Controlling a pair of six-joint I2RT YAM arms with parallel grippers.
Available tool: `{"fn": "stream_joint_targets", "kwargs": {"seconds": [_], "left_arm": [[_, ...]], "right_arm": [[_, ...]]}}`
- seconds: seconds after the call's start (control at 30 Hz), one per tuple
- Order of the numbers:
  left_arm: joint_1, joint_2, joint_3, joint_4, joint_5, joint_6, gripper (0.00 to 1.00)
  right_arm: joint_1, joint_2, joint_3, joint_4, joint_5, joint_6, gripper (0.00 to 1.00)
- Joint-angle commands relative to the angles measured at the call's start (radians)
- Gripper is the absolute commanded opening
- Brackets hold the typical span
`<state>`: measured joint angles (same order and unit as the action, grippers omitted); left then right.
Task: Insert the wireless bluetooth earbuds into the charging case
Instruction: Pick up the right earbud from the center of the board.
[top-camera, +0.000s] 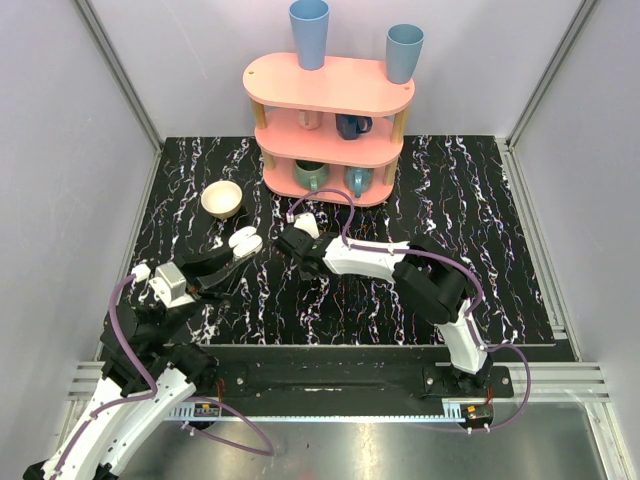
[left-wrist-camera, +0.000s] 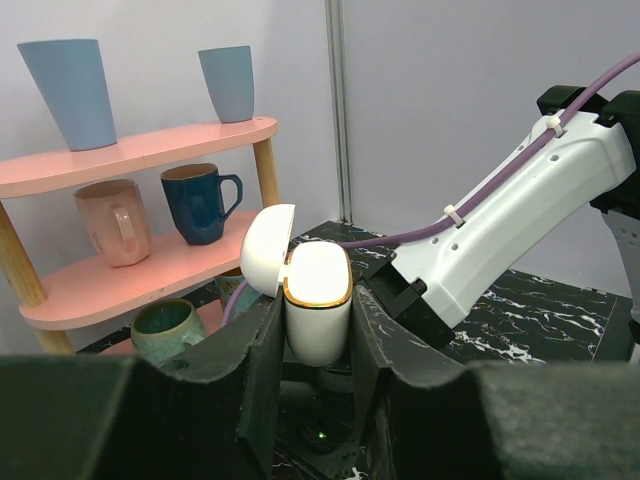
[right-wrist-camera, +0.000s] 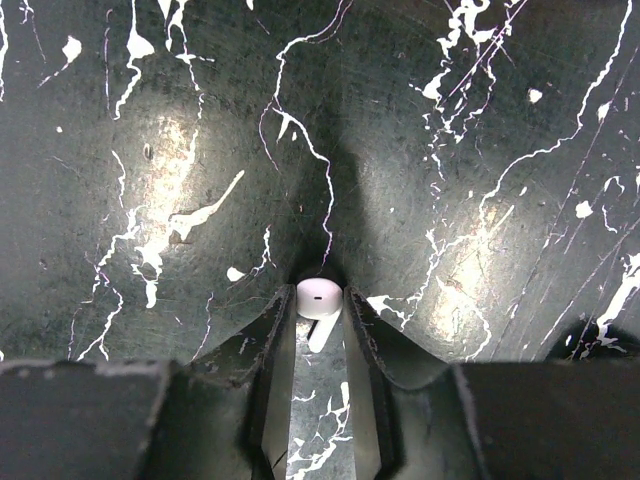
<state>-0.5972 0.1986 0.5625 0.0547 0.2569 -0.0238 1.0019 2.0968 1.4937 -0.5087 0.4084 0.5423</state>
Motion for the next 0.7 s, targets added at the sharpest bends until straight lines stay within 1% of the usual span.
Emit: {"fn": "stream_joint_targets", "kwargs": {"seconds": [0.0,0.2,0.33,0.53,0.63,0.67], "left_arm": [[0.002,0.019,0.002,0.051,-0.002,-0.005,0.00],[0.004,0.021,0.005,0.051,0.002,-0.010,0.00],[0.002,0.027,0.007,0.053,0.001,-0.013,0.00],[0.004,0.044,0.022,0.045,-0.005,-0.022,0.00],[0.004,0.059,0.034,0.033,-0.022,-0.041,0.00],[0.002,0.062,0.040,0.034,-0.027,-0.047,0.00]], "right_arm": [[0.012,0.029,0.010,-0.021,-0.010,-0.007,0.29],[0.010,-0.003,-0.007,-0.010,0.035,-0.007,0.24],[0.010,-0.075,-0.044,0.021,0.075,-0.016,0.22],[0.021,-0.289,-0.153,0.125,0.193,-0.041,0.20],[0.046,-0.439,-0.205,0.202,0.285,-0.100,0.20],[0.053,-0.467,-0.213,0.232,0.311,-0.116,0.20]]}}
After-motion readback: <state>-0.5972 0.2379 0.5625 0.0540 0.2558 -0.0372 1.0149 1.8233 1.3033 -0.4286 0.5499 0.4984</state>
